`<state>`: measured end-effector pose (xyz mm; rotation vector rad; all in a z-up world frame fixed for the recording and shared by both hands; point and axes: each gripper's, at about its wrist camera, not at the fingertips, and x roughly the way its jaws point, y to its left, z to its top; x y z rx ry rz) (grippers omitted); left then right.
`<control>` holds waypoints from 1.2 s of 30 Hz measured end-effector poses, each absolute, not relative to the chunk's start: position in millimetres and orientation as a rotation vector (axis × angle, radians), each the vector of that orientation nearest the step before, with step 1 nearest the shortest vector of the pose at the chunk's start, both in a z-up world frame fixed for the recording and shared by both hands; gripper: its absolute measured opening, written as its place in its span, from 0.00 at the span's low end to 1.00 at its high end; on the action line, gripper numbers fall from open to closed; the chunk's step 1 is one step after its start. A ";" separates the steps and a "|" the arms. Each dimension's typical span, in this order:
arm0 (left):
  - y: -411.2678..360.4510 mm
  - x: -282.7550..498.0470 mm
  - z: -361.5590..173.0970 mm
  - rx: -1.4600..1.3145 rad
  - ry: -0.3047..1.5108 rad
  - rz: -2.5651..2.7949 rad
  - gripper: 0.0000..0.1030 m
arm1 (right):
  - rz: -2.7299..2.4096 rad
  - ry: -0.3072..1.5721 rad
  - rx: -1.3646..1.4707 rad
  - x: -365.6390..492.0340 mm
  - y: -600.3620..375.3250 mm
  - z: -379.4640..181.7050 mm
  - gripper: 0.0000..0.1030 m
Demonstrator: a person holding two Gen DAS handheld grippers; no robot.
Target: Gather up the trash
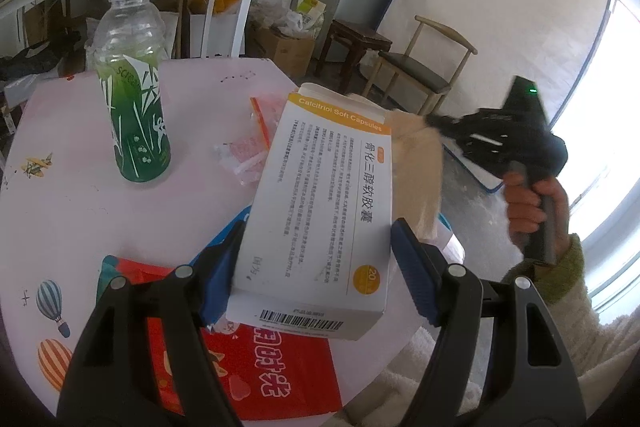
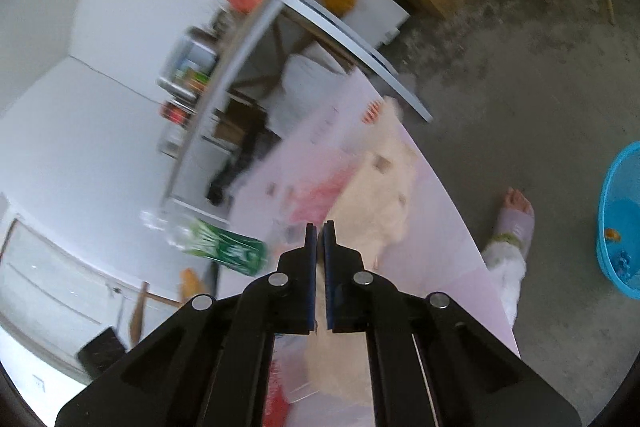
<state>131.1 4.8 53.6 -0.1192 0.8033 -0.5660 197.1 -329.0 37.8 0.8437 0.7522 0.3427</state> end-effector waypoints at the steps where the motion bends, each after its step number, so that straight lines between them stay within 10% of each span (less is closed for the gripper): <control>1: 3.6 130.9 54.4 -0.119 0.801 -0.567 0.67 | 0.349 0.732 0.843 191.3 -331.5 44.0 0.04; 23: -118.3 154.0 89.5 -0.041 0.814 -0.803 0.67 | 0.087 0.514 0.873 60.8 -456.2 74.4 0.04; 36: -157.9 145.9 59.3 -0.024 0.903 -0.839 0.67 | -0.292 0.830 1.090 -28.2 -496.6 -123.6 0.08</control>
